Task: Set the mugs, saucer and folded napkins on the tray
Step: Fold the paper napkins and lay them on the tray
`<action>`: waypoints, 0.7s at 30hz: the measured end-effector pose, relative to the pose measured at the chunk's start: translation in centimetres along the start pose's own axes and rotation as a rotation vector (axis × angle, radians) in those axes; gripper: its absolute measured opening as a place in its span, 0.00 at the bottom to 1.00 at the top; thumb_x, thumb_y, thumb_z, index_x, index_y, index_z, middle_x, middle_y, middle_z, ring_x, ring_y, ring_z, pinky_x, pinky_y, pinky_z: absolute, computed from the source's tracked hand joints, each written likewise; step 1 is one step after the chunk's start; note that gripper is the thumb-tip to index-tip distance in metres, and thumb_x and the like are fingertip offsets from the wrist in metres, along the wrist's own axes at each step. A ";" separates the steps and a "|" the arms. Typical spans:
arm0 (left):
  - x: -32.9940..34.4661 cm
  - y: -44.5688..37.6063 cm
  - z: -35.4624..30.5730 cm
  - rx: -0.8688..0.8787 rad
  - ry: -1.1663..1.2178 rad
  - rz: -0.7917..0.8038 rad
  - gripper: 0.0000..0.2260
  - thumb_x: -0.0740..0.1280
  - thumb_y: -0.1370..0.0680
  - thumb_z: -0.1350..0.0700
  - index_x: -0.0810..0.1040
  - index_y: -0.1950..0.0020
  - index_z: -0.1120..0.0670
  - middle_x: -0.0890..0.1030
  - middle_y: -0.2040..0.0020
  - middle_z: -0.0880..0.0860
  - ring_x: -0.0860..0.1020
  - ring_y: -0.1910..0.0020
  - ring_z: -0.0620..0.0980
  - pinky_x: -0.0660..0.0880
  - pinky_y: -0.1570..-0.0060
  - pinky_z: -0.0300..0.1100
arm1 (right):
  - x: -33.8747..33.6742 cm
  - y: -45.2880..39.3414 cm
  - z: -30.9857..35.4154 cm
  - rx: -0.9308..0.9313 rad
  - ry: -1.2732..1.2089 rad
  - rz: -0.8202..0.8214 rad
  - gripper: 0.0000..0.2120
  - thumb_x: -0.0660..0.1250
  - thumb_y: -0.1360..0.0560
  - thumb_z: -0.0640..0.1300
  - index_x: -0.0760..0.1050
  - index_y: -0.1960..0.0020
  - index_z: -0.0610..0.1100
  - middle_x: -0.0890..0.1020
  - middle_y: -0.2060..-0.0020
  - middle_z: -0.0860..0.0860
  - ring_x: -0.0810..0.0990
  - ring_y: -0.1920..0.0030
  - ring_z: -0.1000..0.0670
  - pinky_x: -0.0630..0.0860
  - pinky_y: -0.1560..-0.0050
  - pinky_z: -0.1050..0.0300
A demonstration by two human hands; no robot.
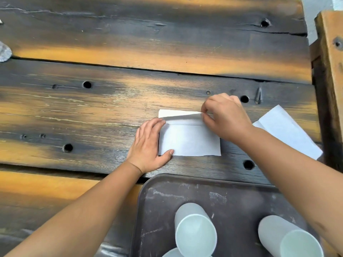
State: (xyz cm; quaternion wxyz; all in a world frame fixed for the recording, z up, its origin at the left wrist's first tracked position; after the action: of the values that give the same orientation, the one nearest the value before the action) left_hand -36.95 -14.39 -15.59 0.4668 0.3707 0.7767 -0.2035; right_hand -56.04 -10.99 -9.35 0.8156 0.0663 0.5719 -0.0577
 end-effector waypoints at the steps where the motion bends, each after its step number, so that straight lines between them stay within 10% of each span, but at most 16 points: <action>1: -0.4 0.1 0.1 -0.019 0.027 -0.030 0.36 0.63 0.28 0.38 0.60 0.27 0.58 0.65 0.31 0.59 0.62 0.31 0.57 0.60 0.31 0.54 | -0.1 0.4 0.2 -0.004 -0.006 0.002 0.03 0.65 0.25 0.44 0.76 0.55 0.46 0.80 0.55 0.50 0.74 0.48 0.43 0.65 0.47 0.47; 8: -2.3 0.0 -0.5 -0.067 -0.041 -0.262 0.34 0.70 0.29 0.44 0.60 0.30 0.55 0.62 0.33 0.55 0.64 0.36 0.59 0.62 0.36 0.54 | 0.2 3.3 1.5 -0.019 -0.054 0.030 0.03 0.66 0.25 0.44 0.76 0.54 0.45 0.80 0.52 0.51 0.74 0.47 0.43 0.66 0.46 0.47; 21: -2.4 -1.2 -4.8 -0.002 -0.365 -0.190 0.23 0.69 0.31 0.40 0.76 0.41 0.52 0.78 0.41 0.52 0.73 0.41 0.58 0.63 0.48 0.53 | 0.7 5.1 2.2 0.058 -0.226 0.054 0.03 0.66 0.25 0.45 0.76 0.54 0.46 0.80 0.53 0.51 0.74 0.47 0.45 0.71 0.44 0.45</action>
State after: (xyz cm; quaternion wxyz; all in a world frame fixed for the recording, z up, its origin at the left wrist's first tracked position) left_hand -39.93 -12.96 -11.25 0.5789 0.2522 0.7110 -0.3095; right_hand -52.89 -6.32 -9.09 0.8739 0.0982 0.4724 -0.0594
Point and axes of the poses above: each hand's wrist, its own y-axis away from the middle knuckle, its own x-axis out of the palm, z = x × y, the point moved 10 cm from there along -y, towards the middle knuckle
